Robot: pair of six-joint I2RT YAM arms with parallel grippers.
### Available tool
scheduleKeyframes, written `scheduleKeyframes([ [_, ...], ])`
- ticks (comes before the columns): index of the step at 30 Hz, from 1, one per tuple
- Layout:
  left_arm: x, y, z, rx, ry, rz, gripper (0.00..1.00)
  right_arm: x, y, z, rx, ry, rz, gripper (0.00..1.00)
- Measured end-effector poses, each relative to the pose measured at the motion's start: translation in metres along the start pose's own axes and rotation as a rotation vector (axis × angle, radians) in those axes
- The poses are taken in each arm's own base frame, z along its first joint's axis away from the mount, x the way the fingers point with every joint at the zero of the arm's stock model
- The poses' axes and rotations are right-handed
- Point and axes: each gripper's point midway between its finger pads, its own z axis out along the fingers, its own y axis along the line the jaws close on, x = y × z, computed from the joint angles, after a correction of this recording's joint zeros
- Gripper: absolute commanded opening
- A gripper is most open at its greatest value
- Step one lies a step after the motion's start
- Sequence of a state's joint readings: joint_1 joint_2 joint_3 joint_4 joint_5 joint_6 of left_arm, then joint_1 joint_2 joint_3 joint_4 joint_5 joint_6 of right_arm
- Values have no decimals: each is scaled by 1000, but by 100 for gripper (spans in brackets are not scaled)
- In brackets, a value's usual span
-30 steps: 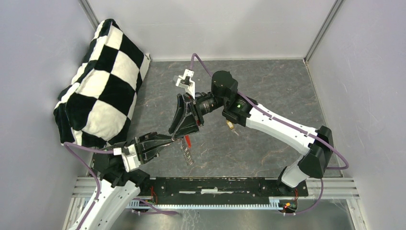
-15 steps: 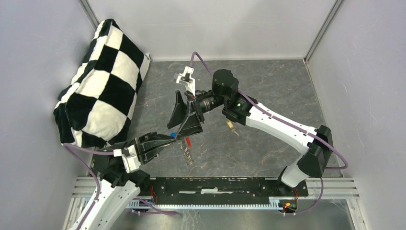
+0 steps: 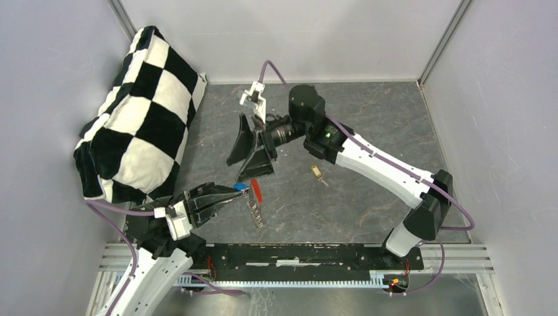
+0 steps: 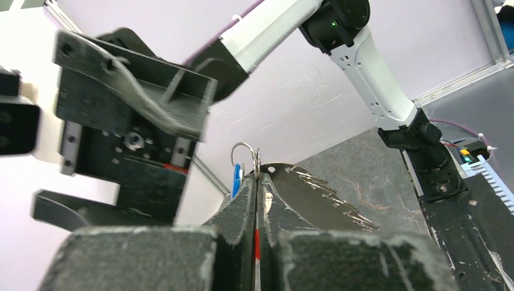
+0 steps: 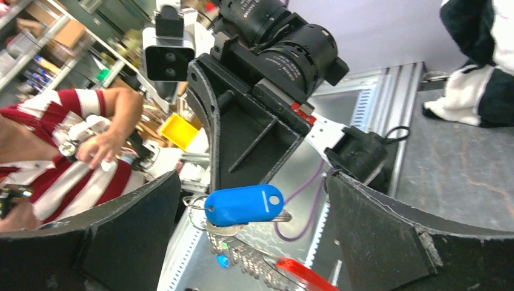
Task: Put the keys on the keyring
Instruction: Insert the key onto the keyring.
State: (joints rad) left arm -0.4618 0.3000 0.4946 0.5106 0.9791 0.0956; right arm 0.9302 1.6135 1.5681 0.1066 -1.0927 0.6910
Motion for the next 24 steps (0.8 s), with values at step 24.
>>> scheduleKeyframes([
  [24,-9,35,7,-127,6,-33,2,-39,41,-79,411,40,-931,98],
])
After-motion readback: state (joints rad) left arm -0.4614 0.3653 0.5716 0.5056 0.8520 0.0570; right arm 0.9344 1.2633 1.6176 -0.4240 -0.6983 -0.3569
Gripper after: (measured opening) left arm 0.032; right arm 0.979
